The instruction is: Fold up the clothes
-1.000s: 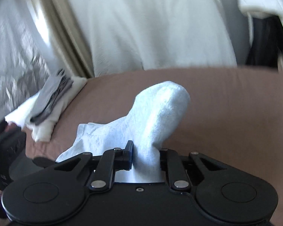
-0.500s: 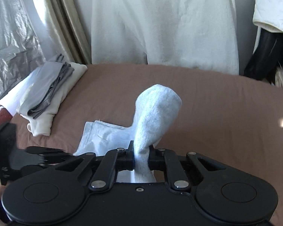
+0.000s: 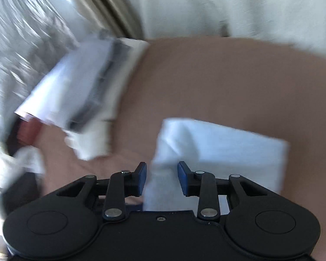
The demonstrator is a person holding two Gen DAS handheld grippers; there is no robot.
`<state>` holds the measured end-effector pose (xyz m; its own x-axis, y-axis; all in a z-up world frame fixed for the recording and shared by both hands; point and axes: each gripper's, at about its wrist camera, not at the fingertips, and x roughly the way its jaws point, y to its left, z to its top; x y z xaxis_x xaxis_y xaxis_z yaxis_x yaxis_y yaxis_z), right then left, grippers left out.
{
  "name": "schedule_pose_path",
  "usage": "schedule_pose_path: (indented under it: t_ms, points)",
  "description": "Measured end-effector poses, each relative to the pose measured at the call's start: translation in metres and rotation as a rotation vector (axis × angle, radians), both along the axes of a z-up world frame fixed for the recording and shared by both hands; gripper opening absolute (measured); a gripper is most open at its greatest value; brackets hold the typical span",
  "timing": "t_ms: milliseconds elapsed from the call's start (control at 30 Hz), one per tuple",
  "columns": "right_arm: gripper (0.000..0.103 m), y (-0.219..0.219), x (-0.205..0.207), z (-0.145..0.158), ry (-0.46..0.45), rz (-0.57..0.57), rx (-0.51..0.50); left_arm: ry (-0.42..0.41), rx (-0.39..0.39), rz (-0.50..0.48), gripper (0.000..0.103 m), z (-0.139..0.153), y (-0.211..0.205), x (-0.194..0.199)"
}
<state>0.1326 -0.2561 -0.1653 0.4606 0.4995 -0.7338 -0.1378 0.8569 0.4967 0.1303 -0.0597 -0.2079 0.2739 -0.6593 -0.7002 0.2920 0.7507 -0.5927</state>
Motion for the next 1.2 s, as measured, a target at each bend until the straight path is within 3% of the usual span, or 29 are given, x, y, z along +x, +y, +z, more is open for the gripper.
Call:
schedule_pose_path:
  t_ms: [133, 167, 233, 333, 500, 633, 767, 833, 933, 1067, 1200]
  points:
    - [0.04, -0.033, -0.037, 0.006, -0.096, -0.013, 0.197, 0.014, -0.047, 0.025, 0.032, 0.005, 0.005, 0.006]
    - [0.041, -0.041, -0.049, 0.007, -0.119, -0.02, 0.205, 0.005, -0.043, 0.022, 0.032, 0.005, 0.003, 0.007]
    - [0.041, -0.057, -0.079, 0.002, -0.155, -0.037, 0.141, 0.008, -0.034, 0.023, 0.032, 0.003, 0.0, 0.008]
    - [0.041, -0.079, -0.12, -0.017, -0.139, -0.049, 0.031, 0.012, -0.04, 0.035, 0.032, 0.0, -0.003, 0.011]
    - [0.041, -0.098, -0.164, -0.051, -0.091, -0.063, -0.049, -0.109, 0.001, 0.055, 0.032, 0.014, -0.007, 0.013]
    - [0.041, -0.092, -0.181, -0.066, -0.065, -0.005, -0.084, -0.123, -0.021, 0.046, 0.032, 0.021, -0.001, 0.015]
    - [0.042, -0.075, -0.186, -0.074, -0.073, 0.045, -0.151, -0.148, 0.059, -0.003, 0.032, 0.02, -0.012, 0.012]
    - [0.044, -0.069, -0.183, -0.074, -0.079, 0.067, -0.181, -0.118, 0.012, 0.031, 0.031, 0.024, -0.008, 0.009]
    - [0.044, -0.063, -0.186, -0.069, -0.122, 0.101, -0.218, -0.066, -0.129, 0.051, 0.033, 0.035, 0.0, 0.005]
    - [0.044, -0.037, -0.195, -0.06, -0.22, 0.192, -0.321, -0.129, 0.003, 0.023, 0.035, 0.036, -0.013, 0.0]
    - [0.053, 0.003, -0.203, -0.059, -0.331, 0.321, -0.422, -0.052, -0.062, 0.028, 0.035, 0.019, -0.015, 0.009]
